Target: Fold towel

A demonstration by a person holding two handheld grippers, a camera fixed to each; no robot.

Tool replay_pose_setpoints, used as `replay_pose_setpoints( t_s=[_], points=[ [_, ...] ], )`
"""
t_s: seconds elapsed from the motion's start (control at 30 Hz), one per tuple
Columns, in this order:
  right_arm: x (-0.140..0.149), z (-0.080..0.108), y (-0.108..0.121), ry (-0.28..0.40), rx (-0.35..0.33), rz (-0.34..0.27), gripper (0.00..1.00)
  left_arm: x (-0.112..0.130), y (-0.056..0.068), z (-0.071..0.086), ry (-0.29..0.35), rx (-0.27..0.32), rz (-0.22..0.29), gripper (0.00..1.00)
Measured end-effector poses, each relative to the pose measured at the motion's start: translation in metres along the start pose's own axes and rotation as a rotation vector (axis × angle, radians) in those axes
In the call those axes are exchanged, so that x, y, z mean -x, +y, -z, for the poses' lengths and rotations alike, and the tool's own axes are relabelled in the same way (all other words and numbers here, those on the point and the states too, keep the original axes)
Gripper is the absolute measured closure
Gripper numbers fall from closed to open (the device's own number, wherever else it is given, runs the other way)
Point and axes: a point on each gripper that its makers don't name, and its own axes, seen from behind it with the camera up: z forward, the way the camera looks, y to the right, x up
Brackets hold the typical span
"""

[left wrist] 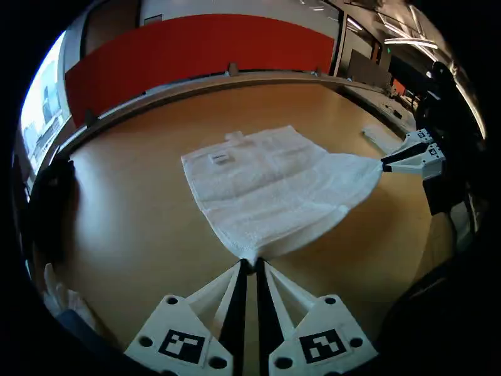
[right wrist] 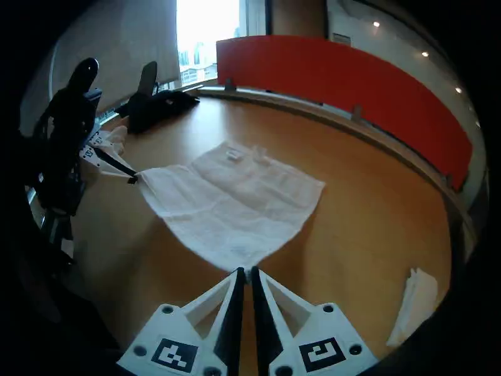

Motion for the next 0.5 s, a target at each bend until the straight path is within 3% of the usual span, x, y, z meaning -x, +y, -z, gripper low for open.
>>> replay_pose_setpoints(
  t_s=[0.3,0.5],
  points=[
    [-0.04,0.038,-0.003,0.074,0.002,0.018,0.91,-0.026,0.009,0.039,0.046,0.002,0.035,0.9],
    [-0.055,0.058,-0.007,0.101,-0.003,0.018,0.91,-0.03,0.018,0.057,0.051,0.018,0.049,0.9]
  ],
)
